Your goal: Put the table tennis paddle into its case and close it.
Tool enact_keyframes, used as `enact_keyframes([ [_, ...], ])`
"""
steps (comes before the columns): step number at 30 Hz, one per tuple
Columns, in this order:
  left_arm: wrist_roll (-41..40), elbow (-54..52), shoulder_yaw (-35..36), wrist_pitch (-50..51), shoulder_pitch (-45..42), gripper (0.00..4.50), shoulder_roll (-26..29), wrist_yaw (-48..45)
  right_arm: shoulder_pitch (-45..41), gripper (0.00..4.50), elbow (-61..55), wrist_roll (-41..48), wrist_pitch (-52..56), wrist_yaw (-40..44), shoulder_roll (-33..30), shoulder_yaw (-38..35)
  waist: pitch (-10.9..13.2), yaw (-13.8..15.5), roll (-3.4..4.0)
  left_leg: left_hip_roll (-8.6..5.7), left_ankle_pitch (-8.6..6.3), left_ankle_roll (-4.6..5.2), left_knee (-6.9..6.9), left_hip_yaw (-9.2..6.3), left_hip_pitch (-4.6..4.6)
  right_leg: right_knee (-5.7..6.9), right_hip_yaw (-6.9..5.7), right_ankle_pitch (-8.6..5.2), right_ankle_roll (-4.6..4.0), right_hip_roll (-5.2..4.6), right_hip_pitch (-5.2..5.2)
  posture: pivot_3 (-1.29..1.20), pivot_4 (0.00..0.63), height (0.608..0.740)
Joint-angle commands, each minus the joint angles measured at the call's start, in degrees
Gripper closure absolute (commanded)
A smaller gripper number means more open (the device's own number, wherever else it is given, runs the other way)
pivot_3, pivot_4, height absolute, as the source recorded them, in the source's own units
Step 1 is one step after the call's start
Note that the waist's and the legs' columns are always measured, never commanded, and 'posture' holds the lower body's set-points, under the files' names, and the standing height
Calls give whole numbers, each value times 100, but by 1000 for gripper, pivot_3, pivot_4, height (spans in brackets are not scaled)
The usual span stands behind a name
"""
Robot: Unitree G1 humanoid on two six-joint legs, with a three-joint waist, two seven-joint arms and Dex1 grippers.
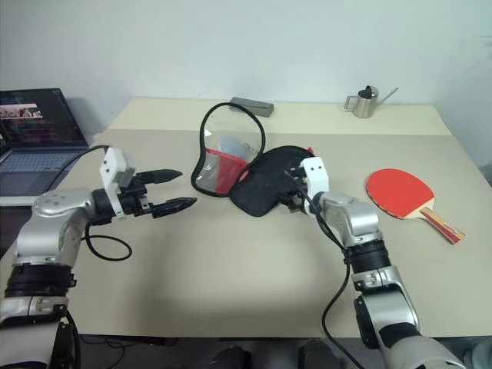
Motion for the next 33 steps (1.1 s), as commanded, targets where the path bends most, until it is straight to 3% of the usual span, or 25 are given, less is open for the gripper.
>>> enact_keyframes([
  [1, -5, -2, 77, -147, -157, 0, 43, -60, -190, 55, 7, 36, -88, -20, 110, -162, 0, 0, 0, 0, 0, 0, 0, 0, 0, 0, 0, 0, 0, 0, 0, 0, 150, 740],
  [7, 20, 37, 71, -192, -166, 0, 19, -79, -183, 55, 61, -140, -186, 11, 90, -37, 0, -7, 0, 0, 0, 0, 0, 1, 0, 2, 0, 0, 0, 0, -1, 0, 150, 740],
  [15, 42, 94, 64, -243, -169, 0, -1, -94, 333, 55, -1177, -33, -1050, 1833, -504, 771, 0, -24, 0, 1, -1, 2, 0, 1, -1, 2, -2, 0, 0, 3, -2, 0, 150, 740],
  [19, 60, 174, 47, -291, -208, 0, 10, -120, 388, 55, -1271, -251, -1418, 2533, -927, 1179, 0, -20, -1, 0, -1, 3, 6, 2, 1, 6, -6, 0, 1, 3, -1, 0, 150, 740],
  [25, 101, 324, 19, -375, -307, 0, 2, -146, 115, 55, -545, -1476, -3043, 2606, -1267, 1906, -1, -22, -2, -1, 2, 1, 11, 4, 7, 30, -8, 0, 0, 6, -4, 0, 150, 740],
  [33, 143, 412, 10, -438, -366, 0, -16, -173, -155, 55, 294, -2495, -4593, 2411, -1161, 2310, -1, -43, -2, 0, 18, -25, 11, 7, 5, 52, -5, 1, -2, 7, -18, 0, 150, 740],
])
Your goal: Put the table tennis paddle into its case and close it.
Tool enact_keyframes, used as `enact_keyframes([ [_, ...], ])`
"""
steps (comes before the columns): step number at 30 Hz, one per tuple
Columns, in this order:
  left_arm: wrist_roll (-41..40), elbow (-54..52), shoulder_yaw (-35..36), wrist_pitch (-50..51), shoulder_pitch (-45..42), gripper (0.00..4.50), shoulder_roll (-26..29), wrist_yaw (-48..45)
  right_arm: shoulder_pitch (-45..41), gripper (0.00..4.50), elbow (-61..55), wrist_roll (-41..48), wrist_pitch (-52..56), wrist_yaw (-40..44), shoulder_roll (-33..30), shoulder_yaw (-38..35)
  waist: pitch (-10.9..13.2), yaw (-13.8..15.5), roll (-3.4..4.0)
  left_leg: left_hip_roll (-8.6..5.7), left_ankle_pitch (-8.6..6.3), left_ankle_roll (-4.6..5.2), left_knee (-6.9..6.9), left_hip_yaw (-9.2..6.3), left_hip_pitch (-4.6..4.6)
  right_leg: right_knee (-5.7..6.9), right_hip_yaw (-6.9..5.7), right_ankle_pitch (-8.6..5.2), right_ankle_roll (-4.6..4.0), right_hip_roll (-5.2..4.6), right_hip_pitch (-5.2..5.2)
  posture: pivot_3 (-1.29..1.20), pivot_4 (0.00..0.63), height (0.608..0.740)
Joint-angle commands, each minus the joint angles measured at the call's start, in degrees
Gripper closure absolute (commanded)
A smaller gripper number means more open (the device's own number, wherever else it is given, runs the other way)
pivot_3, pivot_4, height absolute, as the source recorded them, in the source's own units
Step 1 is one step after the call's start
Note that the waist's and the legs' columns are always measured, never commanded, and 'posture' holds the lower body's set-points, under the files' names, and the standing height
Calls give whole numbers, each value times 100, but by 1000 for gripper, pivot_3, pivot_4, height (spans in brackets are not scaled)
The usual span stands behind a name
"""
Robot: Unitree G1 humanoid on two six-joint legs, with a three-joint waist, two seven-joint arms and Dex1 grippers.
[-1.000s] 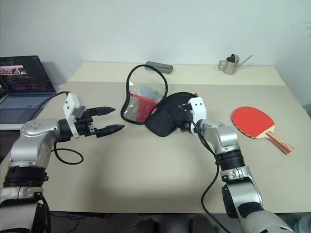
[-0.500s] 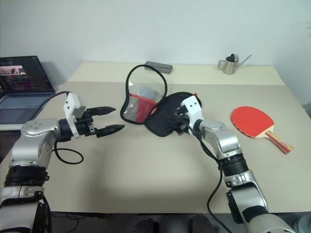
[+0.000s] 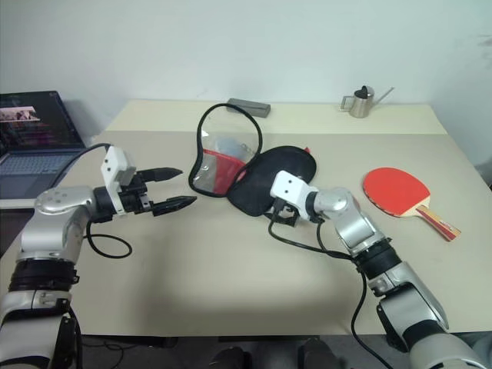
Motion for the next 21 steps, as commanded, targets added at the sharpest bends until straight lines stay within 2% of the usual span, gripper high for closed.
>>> enact_keyframes([
  [1, 2, -36, 58, -117, -166, 0, 35, -41, -256, 55, 221, -412, -735, -130, 48, 98, 0, 0, 0, 0, 0, 0, 0, 0, 0, 1, 0, 0, 0, 0, 0, 0, 150, 740],
  [8, 26, -1, 58, -135, -215, 0, 19, -60, -536, 55, 856, -1169, -1828, -374, 92, 352, 0, -1, 0, 0, 5, -5, 1, 1, 1, 19, 2, 0, -2, 1, -9, 0, 150, 740],
  [21, 7, -28, 39, -100, -203, 0, -29, -137, -900, 55, 1606, -2262, -2717, -1027, 231, 647, 0, -52, -1, 2, 10, -10, 1, 4, -1, 27, 7, 2, -6, 6, -17, 0, 150, 740],
])
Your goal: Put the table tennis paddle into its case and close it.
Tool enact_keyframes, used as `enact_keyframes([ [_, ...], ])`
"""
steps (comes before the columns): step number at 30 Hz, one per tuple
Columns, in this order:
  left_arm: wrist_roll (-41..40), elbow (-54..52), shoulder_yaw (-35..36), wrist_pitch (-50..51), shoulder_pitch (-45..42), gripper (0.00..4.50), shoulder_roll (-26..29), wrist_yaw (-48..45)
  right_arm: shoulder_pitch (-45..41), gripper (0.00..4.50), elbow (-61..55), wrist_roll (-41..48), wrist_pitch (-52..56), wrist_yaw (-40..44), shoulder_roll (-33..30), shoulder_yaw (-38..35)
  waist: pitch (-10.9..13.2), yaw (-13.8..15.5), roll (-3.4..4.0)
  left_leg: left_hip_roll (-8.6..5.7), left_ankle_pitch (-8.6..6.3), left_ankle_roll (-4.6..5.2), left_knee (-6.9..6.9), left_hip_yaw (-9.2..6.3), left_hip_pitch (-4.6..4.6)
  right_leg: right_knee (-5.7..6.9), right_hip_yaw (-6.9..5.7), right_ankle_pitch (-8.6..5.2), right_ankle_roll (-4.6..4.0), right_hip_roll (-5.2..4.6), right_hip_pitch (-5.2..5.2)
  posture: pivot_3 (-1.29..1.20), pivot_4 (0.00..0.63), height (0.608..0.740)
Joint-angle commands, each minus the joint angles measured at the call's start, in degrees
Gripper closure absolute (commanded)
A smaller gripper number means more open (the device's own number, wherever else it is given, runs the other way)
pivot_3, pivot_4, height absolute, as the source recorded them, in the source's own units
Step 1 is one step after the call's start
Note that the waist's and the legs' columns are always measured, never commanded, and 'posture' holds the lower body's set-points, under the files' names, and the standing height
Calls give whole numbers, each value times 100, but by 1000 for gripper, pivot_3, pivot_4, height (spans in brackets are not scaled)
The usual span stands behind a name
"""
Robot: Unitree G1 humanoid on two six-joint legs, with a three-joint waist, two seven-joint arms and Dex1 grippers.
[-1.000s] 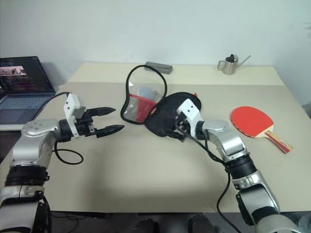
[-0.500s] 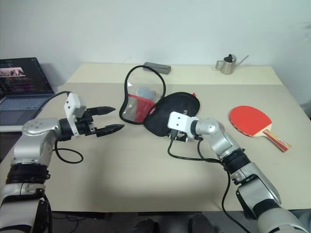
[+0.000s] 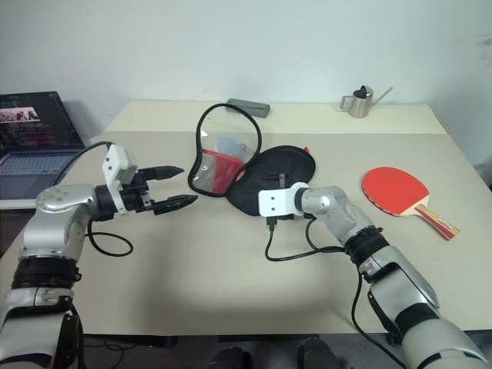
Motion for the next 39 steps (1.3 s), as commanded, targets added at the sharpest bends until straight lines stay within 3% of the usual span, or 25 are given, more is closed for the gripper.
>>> enact_keyframes([
  [1, -48, -112, 23, -8, -64, 0, 54, -117, -149, 55, -3, -266, -325, -126, 24, 84, 0, -1, 0, 0, 0, 0, 0, 0, 0, 0, 0, 0, 0, 0, 0, 0, 150, 740],
  [11, 28, 3, -105, -18, -123, 0, 151, -445, -50, 55, -13, -405, -674, 61, -127, 115, 0, -9, -1, 0, 9, -14, 0, 2, -1, 2, 2, 0, 0, 3, -2, 0, 150, 740],
  [23, 81, 81, -149, -52, -254, 0, 64, -457, -391, 55, 649, -1091, -620, -688, 225, 346, -3, -31, -5, 5, 16, -23, 0, 1, 1, 9, 5, 5, -8, 14, -6, 0, 150, 740],
  [28, 81, 79, -159, -56, -262, 0, 45, -446, -409, 1585, 719, -1168, -677, -708, 330, 386, -4, -33, -7, 7, 17, -25, 0, 2, 1, 9, 7, 5, -9, 16, -6, 0, 150, 740],
  [35, 61, 54, -156, -39, -256, 0, 26, -446, -279, 4183, 534, -1027, -708, -505, 332, 334, -4, -34, -7, 7, 18, -26, -1, 2, -2, 8, 7, 5, -9, 16, -9, 0, 150, 740],
  [36, 48, 40, -154, -20, -247, 0, 27, -456, -257, 4454, 502, -1006, -715, -470, 319, 326, -4, -33, -7, 7, 18, -26, -1, 2, -2, 8, 7, 5, -9, 16, -9, 0, 150, 740],
  [39, -33, -56, -136, 81, -177, 0, 17, -497, -184, 4454, 388, -872, -734, -298, 278, 287, -4, -33, -7, 7, 18, -26, -1, 1, -2, 8, 7, 5, -9, 16, -9, 0, 150, 740],
])
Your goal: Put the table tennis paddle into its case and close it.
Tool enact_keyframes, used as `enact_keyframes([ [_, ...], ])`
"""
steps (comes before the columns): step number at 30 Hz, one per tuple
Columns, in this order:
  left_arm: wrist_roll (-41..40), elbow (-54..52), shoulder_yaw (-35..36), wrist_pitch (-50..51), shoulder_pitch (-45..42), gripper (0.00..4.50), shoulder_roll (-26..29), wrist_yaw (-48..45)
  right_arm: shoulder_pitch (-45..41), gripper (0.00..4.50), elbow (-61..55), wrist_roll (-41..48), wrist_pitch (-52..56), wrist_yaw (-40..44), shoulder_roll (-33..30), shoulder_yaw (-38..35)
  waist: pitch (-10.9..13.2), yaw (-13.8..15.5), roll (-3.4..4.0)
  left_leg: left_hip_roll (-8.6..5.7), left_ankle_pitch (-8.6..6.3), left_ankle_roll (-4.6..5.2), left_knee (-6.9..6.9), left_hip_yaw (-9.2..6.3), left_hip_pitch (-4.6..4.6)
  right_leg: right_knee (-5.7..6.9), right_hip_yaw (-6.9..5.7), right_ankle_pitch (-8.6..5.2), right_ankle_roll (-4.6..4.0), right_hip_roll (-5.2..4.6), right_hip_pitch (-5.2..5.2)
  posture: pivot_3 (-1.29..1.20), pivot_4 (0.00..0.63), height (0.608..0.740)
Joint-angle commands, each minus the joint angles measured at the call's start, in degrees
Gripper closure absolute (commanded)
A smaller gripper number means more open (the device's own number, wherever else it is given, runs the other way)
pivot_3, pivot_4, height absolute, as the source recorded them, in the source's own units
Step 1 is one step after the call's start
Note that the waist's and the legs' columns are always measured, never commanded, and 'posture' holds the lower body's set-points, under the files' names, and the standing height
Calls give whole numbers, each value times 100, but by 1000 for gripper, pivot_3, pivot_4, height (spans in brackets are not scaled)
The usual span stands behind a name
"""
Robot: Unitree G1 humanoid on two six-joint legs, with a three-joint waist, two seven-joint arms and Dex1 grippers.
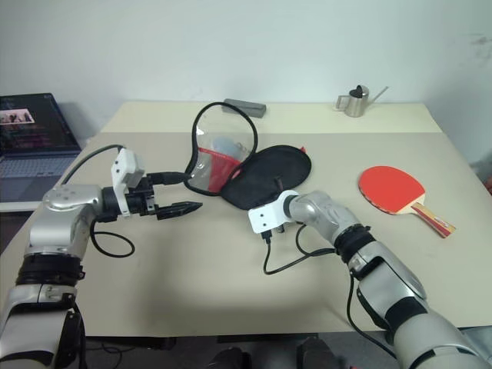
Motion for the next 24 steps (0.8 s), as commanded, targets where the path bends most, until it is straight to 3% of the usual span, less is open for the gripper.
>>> enact_keyframes([
  [1, -148, -255, 77, 121, -24, 0, 14, -57, 35, 4454, -333, 213, -117, 177, -47, -155, 0, 0, 0, 0, 0, 0, 0, 0, 0, 0, 0, 0, 0, 0, 0, 0, 150, 740],
  [13, -577, -1570, -244, 1082, 889, 0, -2, -510, 288, 4454, -755, 838, -995, 998, -595, -199, 0, 2, -1, 1, -3, 4, 0, -1, 0, -1, 1, 0, 0, 0, 2, 0, 150, 740],
  [24, -837, -2181, -557, 1490, 1068, 0, -135, -652, 36, 4454, -102, 952, -2081, 1356, -1253, -198, 0, 6, -1, 2, -8, 15, 0, 0, 1, -1, 1, 0, -1, 1, 3, 0, 150, 740],
])
